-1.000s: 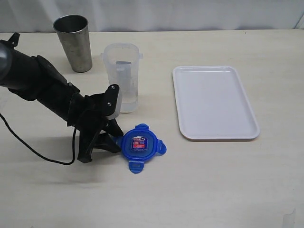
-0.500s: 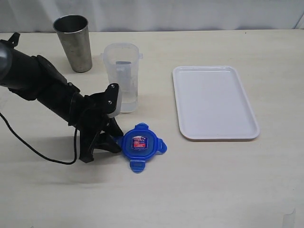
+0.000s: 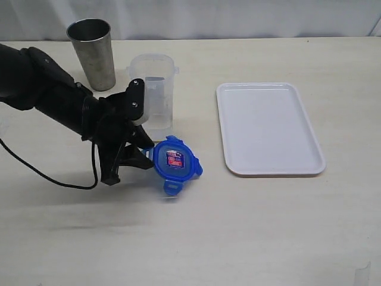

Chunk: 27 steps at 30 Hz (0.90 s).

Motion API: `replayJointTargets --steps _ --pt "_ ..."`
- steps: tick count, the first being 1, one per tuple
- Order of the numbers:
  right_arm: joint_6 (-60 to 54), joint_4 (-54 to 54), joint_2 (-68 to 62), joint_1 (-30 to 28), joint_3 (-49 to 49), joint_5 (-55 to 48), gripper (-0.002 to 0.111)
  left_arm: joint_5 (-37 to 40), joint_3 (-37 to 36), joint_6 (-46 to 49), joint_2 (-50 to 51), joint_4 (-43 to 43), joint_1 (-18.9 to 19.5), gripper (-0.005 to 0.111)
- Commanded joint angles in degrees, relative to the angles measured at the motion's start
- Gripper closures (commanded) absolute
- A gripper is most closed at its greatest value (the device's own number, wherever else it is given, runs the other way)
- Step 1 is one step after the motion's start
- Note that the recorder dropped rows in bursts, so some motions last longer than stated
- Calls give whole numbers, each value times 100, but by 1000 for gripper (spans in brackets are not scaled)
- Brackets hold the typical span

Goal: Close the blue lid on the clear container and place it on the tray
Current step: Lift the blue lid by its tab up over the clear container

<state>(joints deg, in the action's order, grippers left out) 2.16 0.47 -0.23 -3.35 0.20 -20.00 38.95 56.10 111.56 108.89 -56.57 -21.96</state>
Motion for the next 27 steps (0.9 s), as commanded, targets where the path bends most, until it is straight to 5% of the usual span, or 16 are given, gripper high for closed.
replayJointTargets --steps 1,15,27 --pt "5 3 23 -44 -20 15 103 119 2 -80 -257 51 -9 107" --pt "5 3 23 -44 -20 15 103 -181 2 -107 -910 20 -742 107" --pt "5 3 23 -44 -20 15 103 -550 2 -107 -1914 -379 -743 107"
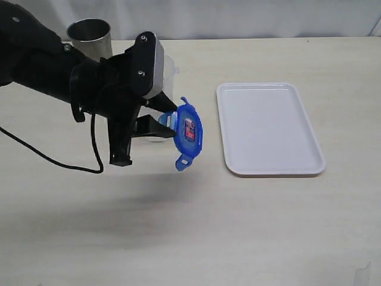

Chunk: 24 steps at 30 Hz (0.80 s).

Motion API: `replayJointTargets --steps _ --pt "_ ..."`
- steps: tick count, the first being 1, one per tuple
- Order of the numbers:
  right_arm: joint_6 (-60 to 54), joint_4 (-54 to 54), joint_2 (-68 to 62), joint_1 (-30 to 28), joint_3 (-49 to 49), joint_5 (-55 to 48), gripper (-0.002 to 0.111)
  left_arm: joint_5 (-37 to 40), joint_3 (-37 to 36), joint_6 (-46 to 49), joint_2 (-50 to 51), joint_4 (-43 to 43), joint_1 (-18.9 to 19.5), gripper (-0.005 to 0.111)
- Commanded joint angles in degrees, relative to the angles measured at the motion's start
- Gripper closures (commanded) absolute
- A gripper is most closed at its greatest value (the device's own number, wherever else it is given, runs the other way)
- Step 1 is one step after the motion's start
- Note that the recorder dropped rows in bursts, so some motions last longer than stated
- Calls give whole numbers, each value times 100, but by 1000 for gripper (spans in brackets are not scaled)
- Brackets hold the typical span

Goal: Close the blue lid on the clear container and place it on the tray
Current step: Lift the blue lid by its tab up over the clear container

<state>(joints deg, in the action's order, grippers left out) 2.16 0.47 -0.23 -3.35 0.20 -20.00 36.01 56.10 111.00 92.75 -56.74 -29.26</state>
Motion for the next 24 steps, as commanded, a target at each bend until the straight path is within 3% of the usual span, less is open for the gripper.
replayJointTargets --steps 1,12,15,21,24 --pt "5 3 23 -44 -20 15 103 -316 2 -14 -367 -481 -13 107" --pt "5 3 23 -44 -20 15 103 -1151 14 1180 -760 -2049 -13 107" --pt "5 3 23 -44 -20 15 103 -1407 68 1179 -740 -2036 -13 107" --pt "5 3 23 -44 -20 15 103 -1335 327 1179 -740 -2034 10 107" --pt "5 3 23 -44 -20 15 103 -743 602 1166 -740 -2047 184 107"
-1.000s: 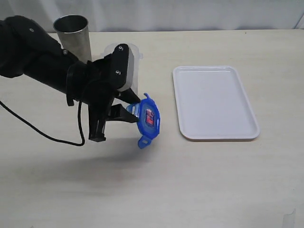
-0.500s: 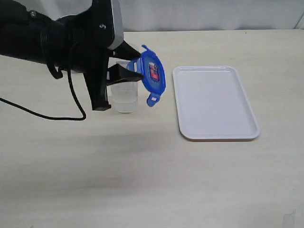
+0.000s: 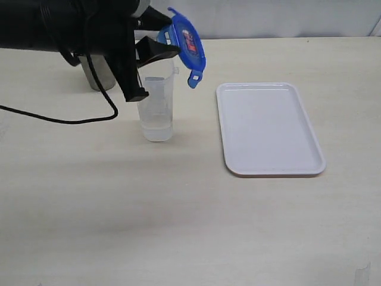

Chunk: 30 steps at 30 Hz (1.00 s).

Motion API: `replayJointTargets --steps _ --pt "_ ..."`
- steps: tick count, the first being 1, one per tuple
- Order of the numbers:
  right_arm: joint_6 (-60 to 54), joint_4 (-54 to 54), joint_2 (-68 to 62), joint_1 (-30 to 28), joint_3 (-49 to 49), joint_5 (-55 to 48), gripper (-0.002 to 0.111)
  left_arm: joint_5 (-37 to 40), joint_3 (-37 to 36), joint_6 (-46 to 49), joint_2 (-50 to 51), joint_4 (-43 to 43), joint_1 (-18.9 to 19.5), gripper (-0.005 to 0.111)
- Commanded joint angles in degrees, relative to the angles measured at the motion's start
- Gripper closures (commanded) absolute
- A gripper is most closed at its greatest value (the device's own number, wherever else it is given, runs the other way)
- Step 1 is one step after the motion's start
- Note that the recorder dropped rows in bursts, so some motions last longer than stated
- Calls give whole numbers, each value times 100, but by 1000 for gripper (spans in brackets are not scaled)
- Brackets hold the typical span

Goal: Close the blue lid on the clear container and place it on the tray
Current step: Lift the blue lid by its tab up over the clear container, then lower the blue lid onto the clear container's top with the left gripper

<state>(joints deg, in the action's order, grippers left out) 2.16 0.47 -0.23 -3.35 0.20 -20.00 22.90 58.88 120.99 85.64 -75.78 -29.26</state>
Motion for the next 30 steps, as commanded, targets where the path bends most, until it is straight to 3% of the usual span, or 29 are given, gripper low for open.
replayJointTargets --steps 1,9,14,25,30 --pt "5 3 23 -44 -20 15 103 790 391 145 -29 -144 255 107" --pt "5 3 23 -44 -20 15 103 2738 751 58 522 -129 1309 107" --pt "5 3 23 -44 -20 15 103 4047 1165 58 1176 -129 1754 107" --pt "5 3 23 -44 -20 15 103 3634 1451 81 1598 21 1826 107" --pt "5 3 23 -44 -20 15 103 3523 1451 81 1679 53 2060 107"
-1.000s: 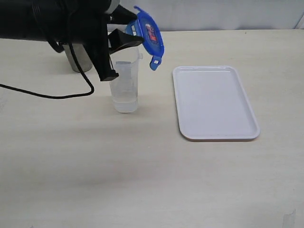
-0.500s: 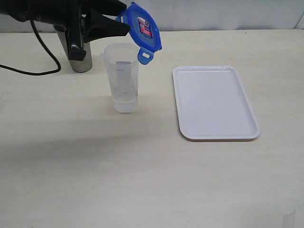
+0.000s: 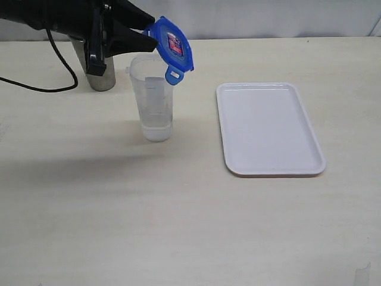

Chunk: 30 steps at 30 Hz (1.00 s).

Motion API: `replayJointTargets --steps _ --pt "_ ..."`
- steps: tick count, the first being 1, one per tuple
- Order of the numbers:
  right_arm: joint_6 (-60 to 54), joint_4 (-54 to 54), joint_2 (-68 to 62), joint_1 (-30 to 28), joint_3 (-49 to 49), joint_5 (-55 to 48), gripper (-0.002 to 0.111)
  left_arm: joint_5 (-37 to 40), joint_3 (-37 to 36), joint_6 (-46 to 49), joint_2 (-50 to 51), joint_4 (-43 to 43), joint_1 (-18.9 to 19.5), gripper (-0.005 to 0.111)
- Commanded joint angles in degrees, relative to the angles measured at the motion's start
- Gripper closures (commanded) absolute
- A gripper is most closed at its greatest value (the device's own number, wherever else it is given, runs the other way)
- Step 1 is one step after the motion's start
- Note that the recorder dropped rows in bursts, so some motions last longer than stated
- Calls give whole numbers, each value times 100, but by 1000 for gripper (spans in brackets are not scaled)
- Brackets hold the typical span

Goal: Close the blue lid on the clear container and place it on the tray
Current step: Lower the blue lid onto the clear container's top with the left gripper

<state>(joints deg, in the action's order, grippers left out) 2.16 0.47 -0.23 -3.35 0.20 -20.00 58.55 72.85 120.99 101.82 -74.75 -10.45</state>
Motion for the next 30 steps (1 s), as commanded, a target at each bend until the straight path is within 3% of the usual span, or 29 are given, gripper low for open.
replayJointTargets --steps 1,13,23,30 --pt "5 3 23 -44 -20 15 103 50 54 81 116 -40 279 107" --pt "5 3 23 -44 -20 15 103 327 54 177 530 -71 388 107" --pt "5 3 23 -44 -20 15 103 19 54 17 530 518 388 107" --pt "5 3 23 -44 -20 15 103 -28 54 -34 539 486 388 107"
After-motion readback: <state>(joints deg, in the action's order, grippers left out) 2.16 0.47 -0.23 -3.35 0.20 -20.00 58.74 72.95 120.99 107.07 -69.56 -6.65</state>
